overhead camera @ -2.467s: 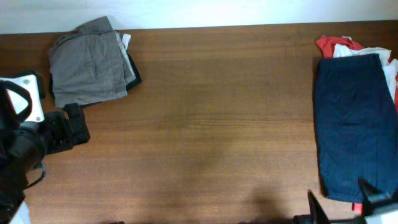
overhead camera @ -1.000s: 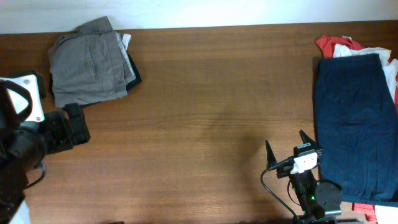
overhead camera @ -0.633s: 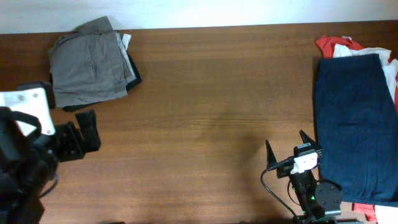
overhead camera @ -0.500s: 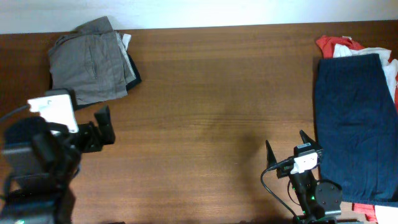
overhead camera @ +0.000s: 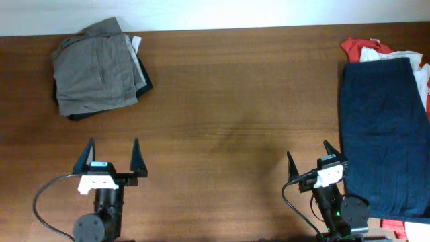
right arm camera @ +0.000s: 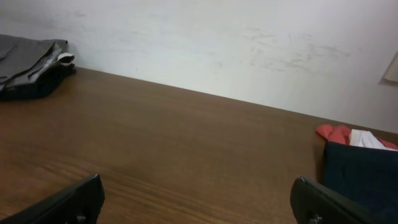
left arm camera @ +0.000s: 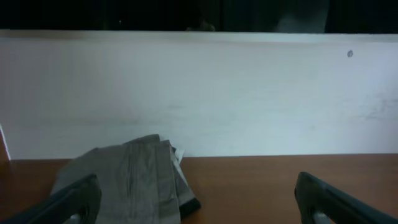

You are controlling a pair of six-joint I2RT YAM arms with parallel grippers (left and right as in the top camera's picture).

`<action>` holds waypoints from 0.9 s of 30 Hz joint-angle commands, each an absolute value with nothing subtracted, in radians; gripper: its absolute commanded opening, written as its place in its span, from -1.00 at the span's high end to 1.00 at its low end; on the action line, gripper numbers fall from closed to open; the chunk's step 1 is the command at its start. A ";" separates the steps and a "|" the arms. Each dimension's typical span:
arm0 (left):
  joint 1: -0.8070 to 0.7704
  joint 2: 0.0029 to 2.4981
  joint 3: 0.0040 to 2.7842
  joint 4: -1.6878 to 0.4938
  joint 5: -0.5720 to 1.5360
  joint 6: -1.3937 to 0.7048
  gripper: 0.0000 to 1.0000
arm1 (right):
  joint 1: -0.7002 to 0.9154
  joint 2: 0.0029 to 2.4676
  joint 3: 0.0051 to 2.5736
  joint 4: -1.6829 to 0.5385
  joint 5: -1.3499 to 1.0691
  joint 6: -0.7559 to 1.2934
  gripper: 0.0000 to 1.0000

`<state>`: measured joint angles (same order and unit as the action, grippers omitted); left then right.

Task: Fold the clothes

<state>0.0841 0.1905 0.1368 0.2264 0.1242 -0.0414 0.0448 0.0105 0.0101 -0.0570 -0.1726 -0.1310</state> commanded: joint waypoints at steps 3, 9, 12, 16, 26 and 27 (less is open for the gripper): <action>0.057 0.015 0.015 0.246 0.137 -0.023 -0.98 | 0.052 0.004 0.006 -0.064 -0.164 -0.123 -0.97; 0.001 0.005 0.008 0.090 0.136 -0.023 -0.98 | 0.052 0.004 0.006 -0.064 -0.164 -0.123 -0.97; 0.001 0.005 0.008 0.012 0.135 -0.023 -0.98 | 0.052 0.004 0.006 -0.064 -0.164 -0.123 -0.98; 0.000 0.005 0.009 -0.068 0.142 -0.023 -0.98 | 0.052 0.004 0.006 -0.064 -0.164 -0.123 -0.97; 0.000 0.005 0.009 -0.068 0.142 -0.023 -0.98 | 0.052 0.004 0.006 -0.064 -0.164 -0.123 -0.97; 0.000 0.005 0.009 -0.068 0.142 -0.023 -0.98 | 0.052 0.004 0.006 -0.064 -0.164 -0.123 -0.97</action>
